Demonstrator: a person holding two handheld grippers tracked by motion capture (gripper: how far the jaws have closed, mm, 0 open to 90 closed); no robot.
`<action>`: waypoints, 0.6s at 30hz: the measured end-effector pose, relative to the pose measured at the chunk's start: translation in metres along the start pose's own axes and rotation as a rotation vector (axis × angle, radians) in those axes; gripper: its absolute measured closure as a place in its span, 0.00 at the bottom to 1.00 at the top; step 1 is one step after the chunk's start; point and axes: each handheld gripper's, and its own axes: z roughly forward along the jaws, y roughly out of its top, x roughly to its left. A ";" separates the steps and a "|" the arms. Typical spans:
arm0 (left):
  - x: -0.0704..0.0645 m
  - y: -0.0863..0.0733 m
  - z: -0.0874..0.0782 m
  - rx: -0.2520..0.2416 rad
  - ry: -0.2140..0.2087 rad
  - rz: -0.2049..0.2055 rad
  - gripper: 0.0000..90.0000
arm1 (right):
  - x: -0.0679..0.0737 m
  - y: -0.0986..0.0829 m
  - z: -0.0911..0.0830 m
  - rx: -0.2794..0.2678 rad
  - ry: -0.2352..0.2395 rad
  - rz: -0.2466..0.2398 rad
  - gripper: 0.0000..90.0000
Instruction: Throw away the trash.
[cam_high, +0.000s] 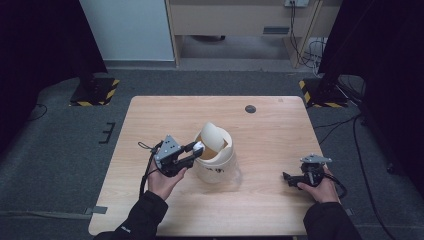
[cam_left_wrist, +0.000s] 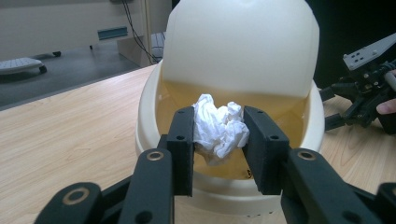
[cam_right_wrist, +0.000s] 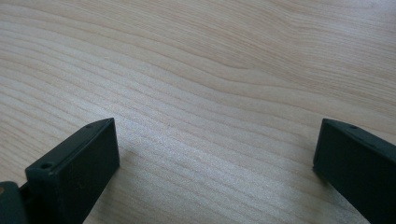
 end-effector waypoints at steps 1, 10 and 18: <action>0.000 0.000 0.001 0.007 0.000 0.004 0.72 | 0.000 0.000 0.000 0.000 0.000 0.000 0.01; 0.000 -0.001 0.010 0.017 -0.005 0.005 0.72 | 0.000 0.000 0.000 0.000 0.000 0.000 0.01; 0.000 -0.002 0.018 0.031 -0.026 -0.001 0.70 | 0.000 0.000 0.000 0.000 0.000 0.001 0.01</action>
